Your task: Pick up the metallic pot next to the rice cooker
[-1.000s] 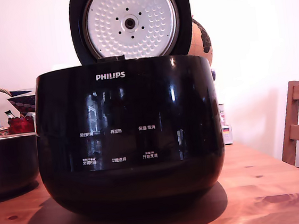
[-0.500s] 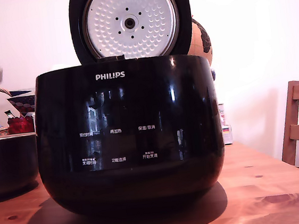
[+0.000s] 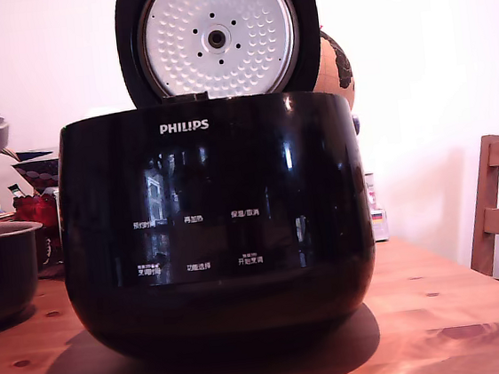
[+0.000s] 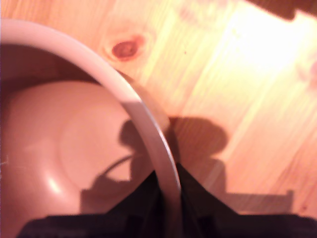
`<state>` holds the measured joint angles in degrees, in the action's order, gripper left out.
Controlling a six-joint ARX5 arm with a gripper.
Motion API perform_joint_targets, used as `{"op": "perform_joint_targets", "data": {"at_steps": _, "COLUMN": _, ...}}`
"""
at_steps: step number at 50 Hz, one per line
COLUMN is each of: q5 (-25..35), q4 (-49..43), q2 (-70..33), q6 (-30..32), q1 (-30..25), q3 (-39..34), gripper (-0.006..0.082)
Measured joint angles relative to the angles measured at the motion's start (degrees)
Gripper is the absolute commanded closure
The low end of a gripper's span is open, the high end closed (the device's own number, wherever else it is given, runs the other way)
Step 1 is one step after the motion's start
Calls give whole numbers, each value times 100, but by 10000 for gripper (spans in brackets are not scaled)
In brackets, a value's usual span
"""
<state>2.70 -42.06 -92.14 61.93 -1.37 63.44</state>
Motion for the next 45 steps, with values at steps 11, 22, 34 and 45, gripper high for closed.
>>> {"op": "perform_joint_targets", "data": {"at_steps": 11, "q5": -114, "q4": -575, "q2": -20, "q6": -4, "q1": -81, "q3": 387, "gripper": 788}}
{"op": "perform_joint_targets", "data": {"at_steps": 22, "q5": -168, "q4": -1392, "q2": -22, "q6": -4, "q1": -286, "q3": 1119, "gripper": 788}}
{"op": "perform_joint_targets", "data": {"at_steps": 34, "q5": -195, "q4": -2476, "q2": -22, "q6": -741, "q1": -634, "q3": 2015, "gripper": 788}}
{"op": "perform_joint_targets", "data": {"at_steps": 45, "q5": -356, "q4": -3091, "q2": -4, "q6": -1270, "q1": -905, "q3": 2590, "gripper": 788}}
